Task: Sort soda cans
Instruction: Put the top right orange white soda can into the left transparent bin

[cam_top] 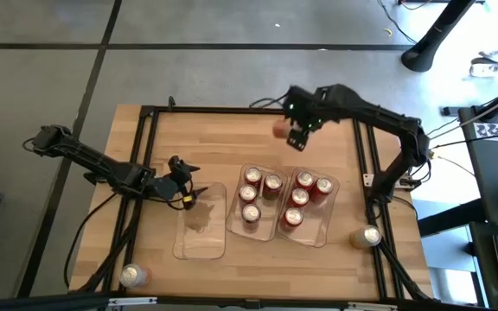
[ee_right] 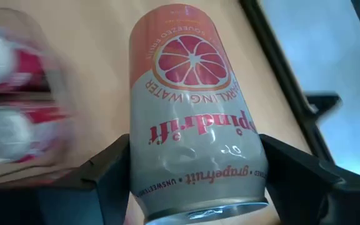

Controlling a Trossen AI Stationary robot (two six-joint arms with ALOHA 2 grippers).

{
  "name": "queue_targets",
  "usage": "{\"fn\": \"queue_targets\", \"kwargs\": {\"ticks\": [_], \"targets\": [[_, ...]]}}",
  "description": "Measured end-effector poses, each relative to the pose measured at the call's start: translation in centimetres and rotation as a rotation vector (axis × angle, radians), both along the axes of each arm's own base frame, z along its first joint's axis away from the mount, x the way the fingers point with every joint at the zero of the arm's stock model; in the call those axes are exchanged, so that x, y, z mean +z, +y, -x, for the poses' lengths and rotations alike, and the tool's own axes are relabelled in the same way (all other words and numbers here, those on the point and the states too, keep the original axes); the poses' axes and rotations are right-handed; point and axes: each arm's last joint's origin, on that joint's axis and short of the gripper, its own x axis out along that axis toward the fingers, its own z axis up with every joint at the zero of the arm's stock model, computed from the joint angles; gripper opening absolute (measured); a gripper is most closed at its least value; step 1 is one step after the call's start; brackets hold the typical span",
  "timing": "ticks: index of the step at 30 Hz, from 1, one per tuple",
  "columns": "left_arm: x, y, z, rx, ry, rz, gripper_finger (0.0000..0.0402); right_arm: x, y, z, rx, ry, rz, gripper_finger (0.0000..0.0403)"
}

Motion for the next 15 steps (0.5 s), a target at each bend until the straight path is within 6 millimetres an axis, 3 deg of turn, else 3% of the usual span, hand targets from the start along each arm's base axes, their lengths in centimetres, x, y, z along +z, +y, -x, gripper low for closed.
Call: {"fn": "queue_targets", "kwargs": {"ticks": [7,15], "targets": [[0.6,-0.1,-0.3,-0.013,-0.029,-0.002,0.0365,0.7,5.1,-3.1,0.178,-0.18,0.02,0.0286],[5.0,-0.9,-1.2,-0.076,-0.07,-0.044,0.0365,0.2,10.7,-6.2,0.307,-0.345,0.011,0.0286]]}}
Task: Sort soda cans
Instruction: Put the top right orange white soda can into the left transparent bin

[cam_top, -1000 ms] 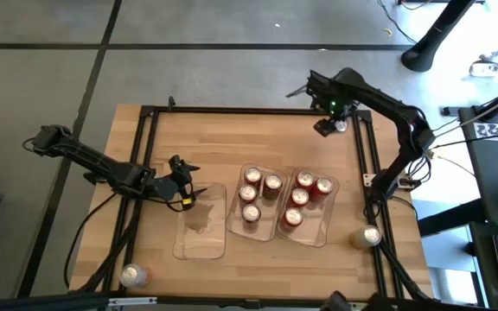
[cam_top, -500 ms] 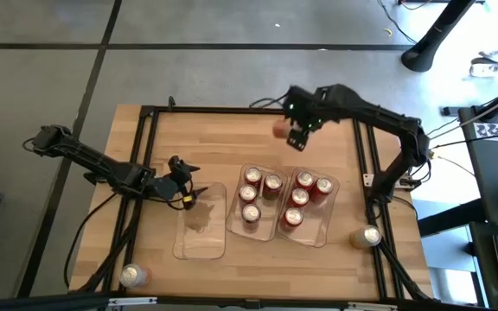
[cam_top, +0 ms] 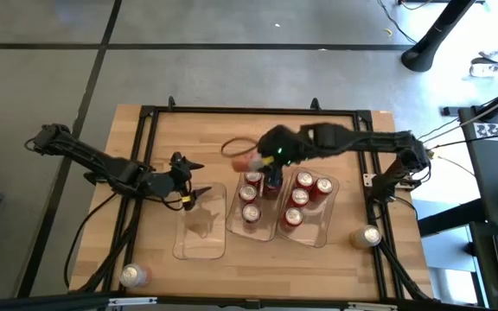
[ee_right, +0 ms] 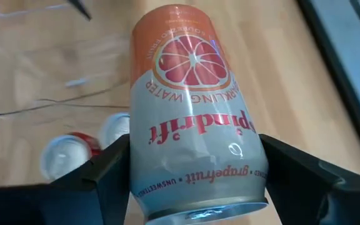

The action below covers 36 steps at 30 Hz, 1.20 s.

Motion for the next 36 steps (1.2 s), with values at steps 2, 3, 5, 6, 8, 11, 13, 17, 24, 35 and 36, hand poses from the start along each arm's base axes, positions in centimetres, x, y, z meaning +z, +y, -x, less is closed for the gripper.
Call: {"fn": "queue_targets", "kwargs": {"ticks": [2,3,5,6,8,11,13,17,24,35,36], "targets": [[1.3,-0.3,0.0,-0.019,0.004,-0.005,0.0365,-0.7,1.3,-1.0,0.033,-0.012,-0.003,0.0286],[2.0,-0.5,0.0,-0.028,0.003,-0.006,0.0365,-1.2,1.9,-1.7,0.049,-0.018,-0.003,0.0286],[3.4,-0.7,0.2,-0.041,-0.012,0.003,0.0365,-2.2,3.0,-3.0,0.075,-0.035,-0.004,0.0286],[4.0,-0.9,0.3,-0.049,-0.02,0.009,0.0365,-2.9,3.5,-3.6,0.087,-0.038,-0.004,0.0286],[5.1,-1.1,0.6,-0.063,-0.028,0.02,0.0365,-4.1,4.4,-4.7,0.107,-0.037,-0.005,0.0286],[5.9,-1.3,1.2,-0.077,-0.035,0.04,0.0365,-5.6,5.5,-6.2,0.135,-0.057,-0.015,0.0286],[6.0,-1.4,1.5,-0.081,-0.034,0.051,0.0365,-6.3,5.9,-6.9,0.151,-0.068,-0.027,0.0286],[5.2,-1.6,2.0,-0.068,0.011,0.084,0.0365,-7.9,6.6,-8.4,0.166,-0.102,-0.036,0.0286],[2.0,-1.8,2.6,-0.028,0.086,0.139,0.0365,-10.6,6.9,-10.6,0.189,-0.13,-0.063,0.0286],[-2.4,-1.6,3.3,0.055,0.138,0.205,0.0365,-10.9,6.9,-11.2,0.192,-0.176,-0.059,0.0286],[-2.6,-1.6,3.4,0.055,0.136,0.207,0.0365,-10.9,6.9,-11.3,0.193,-0.184,-0.058,0.0286]]}}
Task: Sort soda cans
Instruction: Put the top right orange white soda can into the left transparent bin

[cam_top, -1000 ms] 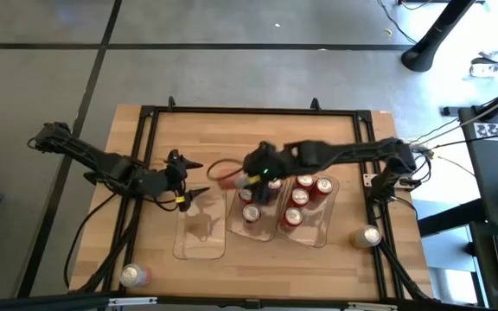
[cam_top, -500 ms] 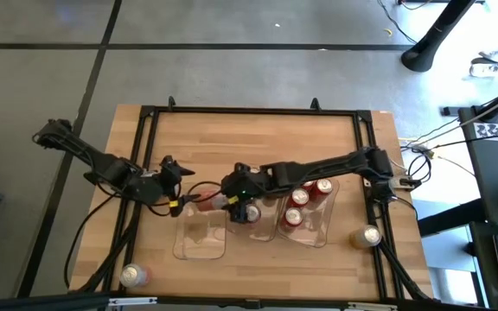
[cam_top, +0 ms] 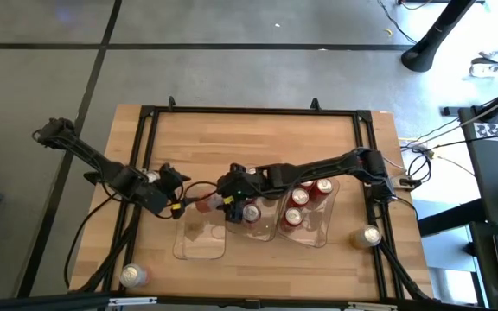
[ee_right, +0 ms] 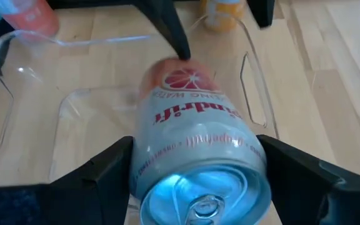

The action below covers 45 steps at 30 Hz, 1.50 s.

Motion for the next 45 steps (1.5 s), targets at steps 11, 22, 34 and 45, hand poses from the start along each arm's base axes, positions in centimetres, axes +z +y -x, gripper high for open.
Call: {"fn": "queue_targets", "kwargs": {"ticks": [11,22,34,45], "targets": [[-1.2,-0.1,-0.2,-0.02,0.02,-0.021,0.0365,-1.2,-0.3,-1.3,-0.02,-0.057,0.032,0.0285],[-2.4,-0.5,-1.2,-0.01,0.076,-0.067,0.0365,-1.6,-0.2,-2.3,-0.033,-0.141,0.076,0.0283],[-2.9,-0.6,-1.8,0.005,0.087,-0.073,0.0365,-3.4,-0.7,-2.9,-0.06,-0.108,0.134,0.0281],[-2.7,-0.5,-1.7,-0.005,0.099,-0.063,0.0365,-4.5,-0.7,-2.3,-0.048,0.011,0.171,0.0281]]}}
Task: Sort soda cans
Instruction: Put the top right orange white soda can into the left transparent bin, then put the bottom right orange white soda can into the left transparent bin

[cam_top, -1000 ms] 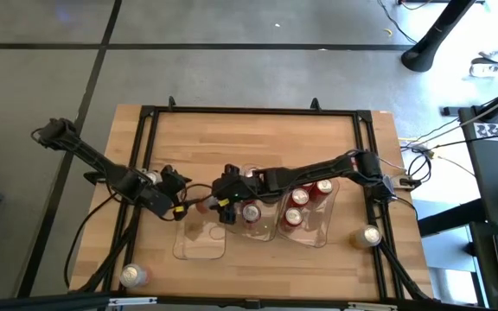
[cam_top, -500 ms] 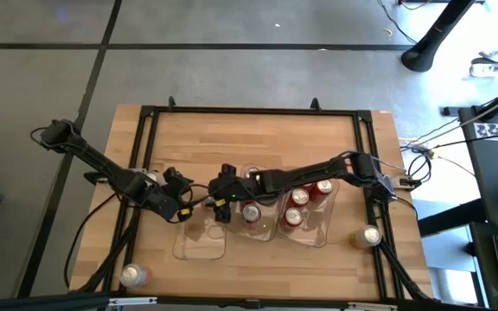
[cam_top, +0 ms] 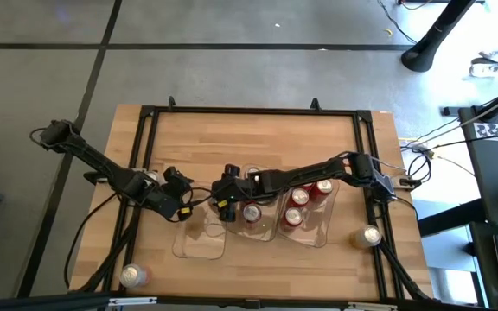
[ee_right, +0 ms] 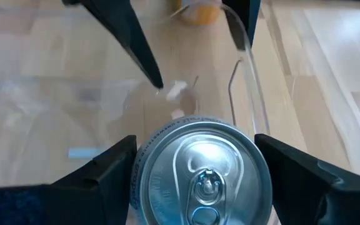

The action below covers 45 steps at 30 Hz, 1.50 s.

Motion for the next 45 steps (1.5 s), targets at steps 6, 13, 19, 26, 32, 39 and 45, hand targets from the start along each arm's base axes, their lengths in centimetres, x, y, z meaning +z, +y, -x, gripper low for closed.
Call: {"fn": "queue_targets", "kwargs": {"ticks": [6,13,19,26,32,39,45], "targets": [[1.1,0.0,0.0,-0.02,-0.01,-0.006,0.0365,0.0,-0.2,0.0,-0.003,0.008,0.0,0.0299],[1.2,0.0,-0.1,-0.029,-0.014,-0.013,0.0365,-0.2,-0.3,-0.1,-0.008,0.003,-0.001,0.0338],[1.2,0.0,-0.1,-0.03,-0.016,-0.011,0.0365,-0.1,-0.3,-0.2,-0.009,-0.014,-0.003,0.0342],[1.3,0.0,-0.1,-0.033,-0.017,-0.008,0.0365,1.9,0.1,-0.5,-0.003,-0.017,-0.006,0.0343],[1.6,0.0,0.4,-0.049,-0.012,0.009,0.0365,5.2,0.8,-0.2,0.026,0.012,-0.015,0.0344],[1.7,-0.6,0.9,-0.07,-0.033,0.033,0.0365,8.8,1.9,1.3,0.03,0.107,-0.048,0.0344],[1.3,-1.1,1.3,-0.089,-0.035,0.036,0.0365,11.5,4.0,4.0,-0.007,0.245,-0.095,0.0344]]}}
